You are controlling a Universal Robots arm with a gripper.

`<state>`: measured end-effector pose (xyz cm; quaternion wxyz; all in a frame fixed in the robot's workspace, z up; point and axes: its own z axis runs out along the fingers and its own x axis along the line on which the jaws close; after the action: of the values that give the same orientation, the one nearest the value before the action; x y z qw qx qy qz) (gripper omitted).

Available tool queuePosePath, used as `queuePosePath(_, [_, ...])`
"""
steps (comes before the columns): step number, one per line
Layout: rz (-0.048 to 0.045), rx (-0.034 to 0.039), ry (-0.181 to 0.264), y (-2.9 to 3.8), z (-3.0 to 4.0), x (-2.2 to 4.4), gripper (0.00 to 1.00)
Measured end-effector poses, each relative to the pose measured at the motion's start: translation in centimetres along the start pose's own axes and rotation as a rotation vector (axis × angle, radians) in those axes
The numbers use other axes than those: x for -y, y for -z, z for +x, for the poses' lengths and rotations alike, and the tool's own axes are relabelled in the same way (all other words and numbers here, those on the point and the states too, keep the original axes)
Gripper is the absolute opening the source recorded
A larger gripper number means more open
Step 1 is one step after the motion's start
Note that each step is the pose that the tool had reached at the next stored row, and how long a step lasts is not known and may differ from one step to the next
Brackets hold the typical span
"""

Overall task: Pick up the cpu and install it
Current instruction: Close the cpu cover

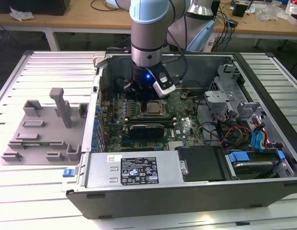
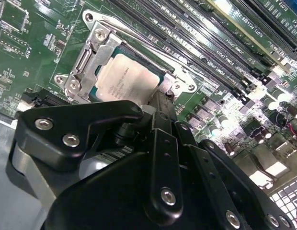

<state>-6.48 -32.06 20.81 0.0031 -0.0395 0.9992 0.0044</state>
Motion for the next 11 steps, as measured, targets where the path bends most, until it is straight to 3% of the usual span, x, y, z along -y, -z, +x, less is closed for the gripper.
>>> queuePosePath(11, [0.0005,-0.0004,0.000,-0.46,0.03,0.01,0.11])
